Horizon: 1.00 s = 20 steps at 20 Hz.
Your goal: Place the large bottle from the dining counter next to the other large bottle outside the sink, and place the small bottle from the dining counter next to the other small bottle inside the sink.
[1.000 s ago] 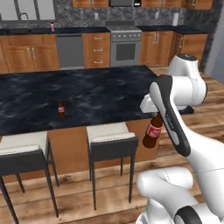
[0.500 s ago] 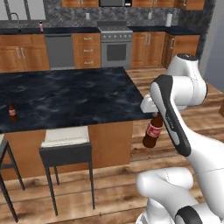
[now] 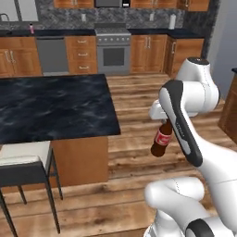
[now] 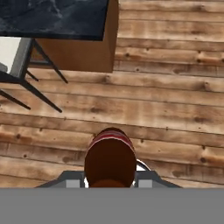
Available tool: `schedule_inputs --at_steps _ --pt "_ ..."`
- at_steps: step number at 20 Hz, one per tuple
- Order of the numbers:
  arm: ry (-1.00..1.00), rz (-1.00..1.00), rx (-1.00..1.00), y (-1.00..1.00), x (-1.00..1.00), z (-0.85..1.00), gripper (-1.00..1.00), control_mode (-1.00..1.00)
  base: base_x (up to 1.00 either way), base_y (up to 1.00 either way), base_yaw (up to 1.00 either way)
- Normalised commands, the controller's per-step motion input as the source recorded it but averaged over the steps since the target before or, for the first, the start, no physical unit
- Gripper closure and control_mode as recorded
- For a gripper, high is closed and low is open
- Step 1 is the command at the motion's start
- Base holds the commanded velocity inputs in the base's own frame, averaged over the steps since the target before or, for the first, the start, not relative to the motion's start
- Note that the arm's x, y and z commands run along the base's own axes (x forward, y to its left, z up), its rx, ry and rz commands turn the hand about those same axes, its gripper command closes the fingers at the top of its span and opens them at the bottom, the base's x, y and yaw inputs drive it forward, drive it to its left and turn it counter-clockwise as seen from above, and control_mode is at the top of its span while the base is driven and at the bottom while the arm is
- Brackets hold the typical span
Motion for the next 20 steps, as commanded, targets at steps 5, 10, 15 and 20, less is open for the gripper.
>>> schedule_inputs --at_steps 5,10,15,20 --pt "0.00 0.00 0.00 0.00 0.00 0.00 1.00 1.00 0.78 -1.00 0.05" --pt "0.00 0.00 0.00 0.00 0.00 0.00 1.00 1.00 1.00 -1.00 0.01" --pt "0.00 0.00 0.00 0.00 0.00 0.00 1.00 1.00 1.00 -0.94 0.00" --pt "0.00 0.00 0.00 0.00 0.00 0.00 1.00 1.00 1.00 -0.76 0.00"
